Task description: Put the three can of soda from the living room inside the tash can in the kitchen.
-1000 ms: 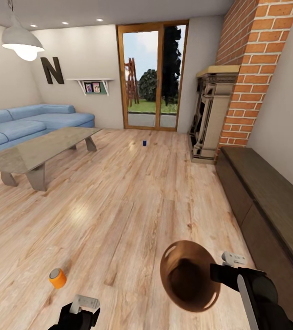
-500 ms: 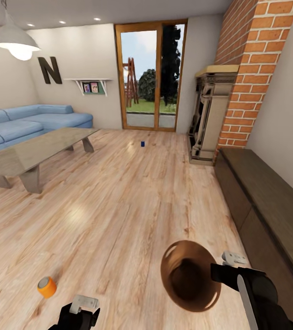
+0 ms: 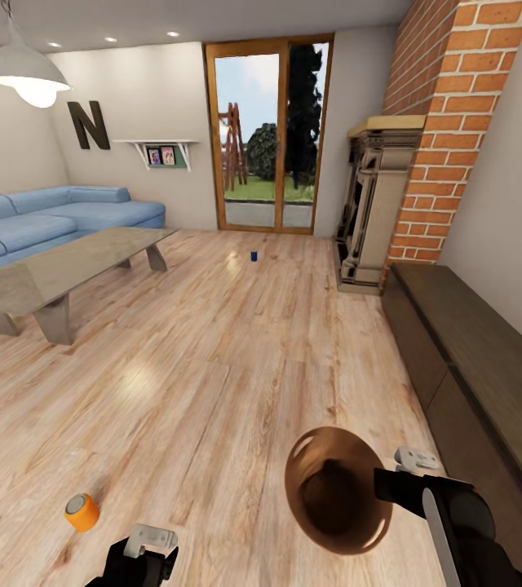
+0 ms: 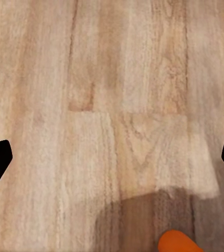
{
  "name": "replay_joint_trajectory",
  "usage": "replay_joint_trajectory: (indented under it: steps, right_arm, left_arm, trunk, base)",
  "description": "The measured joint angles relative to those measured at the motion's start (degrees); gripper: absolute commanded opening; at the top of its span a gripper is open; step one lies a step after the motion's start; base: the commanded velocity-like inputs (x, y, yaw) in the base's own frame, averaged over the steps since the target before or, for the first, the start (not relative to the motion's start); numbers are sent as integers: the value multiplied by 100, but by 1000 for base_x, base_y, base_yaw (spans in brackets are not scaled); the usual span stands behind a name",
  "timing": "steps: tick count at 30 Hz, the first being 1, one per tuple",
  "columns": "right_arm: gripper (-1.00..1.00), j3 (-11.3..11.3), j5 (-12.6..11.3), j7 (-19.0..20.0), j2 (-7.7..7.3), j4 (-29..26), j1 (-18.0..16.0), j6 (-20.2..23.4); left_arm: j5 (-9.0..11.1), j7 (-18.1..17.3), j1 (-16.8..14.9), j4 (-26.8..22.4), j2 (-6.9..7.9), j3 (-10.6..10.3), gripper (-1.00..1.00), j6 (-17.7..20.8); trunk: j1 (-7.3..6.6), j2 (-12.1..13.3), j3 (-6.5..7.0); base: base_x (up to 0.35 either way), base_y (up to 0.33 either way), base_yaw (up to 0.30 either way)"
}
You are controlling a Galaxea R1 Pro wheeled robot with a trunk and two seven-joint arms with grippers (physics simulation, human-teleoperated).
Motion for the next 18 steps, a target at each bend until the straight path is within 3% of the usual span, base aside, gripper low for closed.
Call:
replay_joint_trajectory:
  steps: [9, 12, 18]
  right_arm:
    - [-100, 1, 9, 0, -6, 0, 0, -1]
    - [-100, 3, -56, 1, -5, 0, 0, 14]
    - [-100, -2, 119, -2, -6, 0, 0, 8]
  left_arm:
    - [-3, -3, 0, 0, 0, 0, 100, -1]
    - [-3, 0, 0, 0, 0, 0, 100, 35]
    - [-6, -7, 0, 0, 0, -1, 100, 16]
  trunk:
    - [0, 0, 0]
    - [0, 0, 0]
    - [0, 0, 0]
  base:
    - [-3, -3, 0]
    - [-175, -200, 0]
    - [-87, -128, 0]
